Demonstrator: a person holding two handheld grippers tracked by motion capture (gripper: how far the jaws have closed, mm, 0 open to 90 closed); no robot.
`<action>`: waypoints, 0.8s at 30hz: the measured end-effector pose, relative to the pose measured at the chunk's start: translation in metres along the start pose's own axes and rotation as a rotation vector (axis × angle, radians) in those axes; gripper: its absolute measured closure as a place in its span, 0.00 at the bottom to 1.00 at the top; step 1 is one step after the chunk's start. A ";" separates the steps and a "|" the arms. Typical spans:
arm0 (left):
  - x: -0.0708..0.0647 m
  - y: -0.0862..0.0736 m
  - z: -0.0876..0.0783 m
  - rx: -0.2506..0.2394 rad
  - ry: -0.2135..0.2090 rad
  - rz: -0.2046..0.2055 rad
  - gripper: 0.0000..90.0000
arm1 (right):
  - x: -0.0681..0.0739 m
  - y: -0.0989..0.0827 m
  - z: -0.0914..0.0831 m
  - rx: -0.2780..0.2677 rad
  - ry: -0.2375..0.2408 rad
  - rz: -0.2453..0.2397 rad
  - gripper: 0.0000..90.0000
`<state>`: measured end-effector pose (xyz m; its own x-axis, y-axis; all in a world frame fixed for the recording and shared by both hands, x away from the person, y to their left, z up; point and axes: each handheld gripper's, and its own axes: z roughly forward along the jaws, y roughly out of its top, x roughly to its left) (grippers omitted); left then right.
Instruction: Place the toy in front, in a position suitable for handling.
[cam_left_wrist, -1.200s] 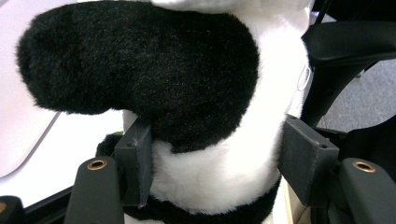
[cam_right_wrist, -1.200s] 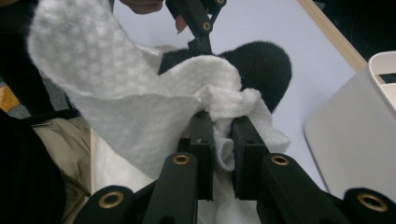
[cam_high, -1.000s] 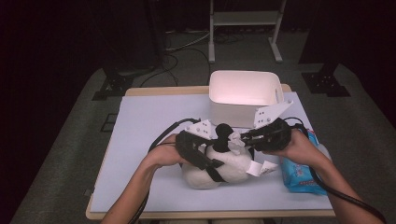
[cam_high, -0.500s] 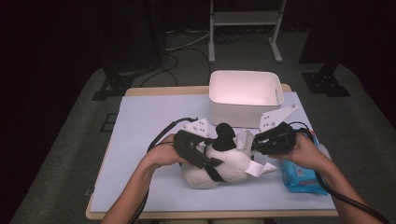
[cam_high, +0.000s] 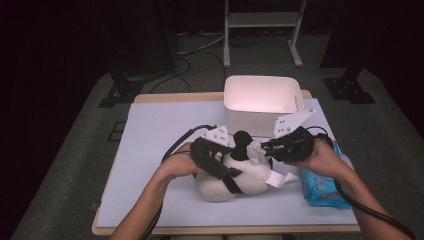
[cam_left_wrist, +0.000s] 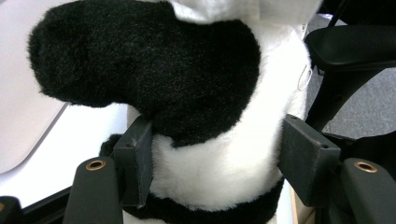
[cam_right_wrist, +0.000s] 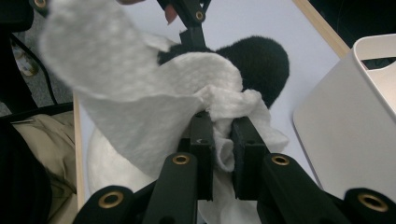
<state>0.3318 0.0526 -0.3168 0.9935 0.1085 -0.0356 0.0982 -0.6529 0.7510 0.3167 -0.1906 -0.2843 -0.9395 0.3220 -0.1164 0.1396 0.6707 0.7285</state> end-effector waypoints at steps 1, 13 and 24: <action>0.000 0.001 0.001 0.006 0.002 -0.001 0.38 | 0.001 0.000 0.000 0.003 -0.002 -0.004 0.89; 0.002 0.003 0.009 0.044 -0.008 0.011 0.28 | -0.005 -0.020 0.002 0.034 -0.009 0.023 0.89; 0.007 -0.024 -0.004 0.068 0.020 -0.043 0.22 | -0.009 -0.041 0.000 0.052 -0.030 0.067 0.89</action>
<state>0.3365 0.0722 -0.3329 0.9870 0.1519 -0.0527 0.1448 -0.6965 0.7028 0.3197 -0.2216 -0.3131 -0.9178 0.3869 -0.0892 0.2190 0.6807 0.6990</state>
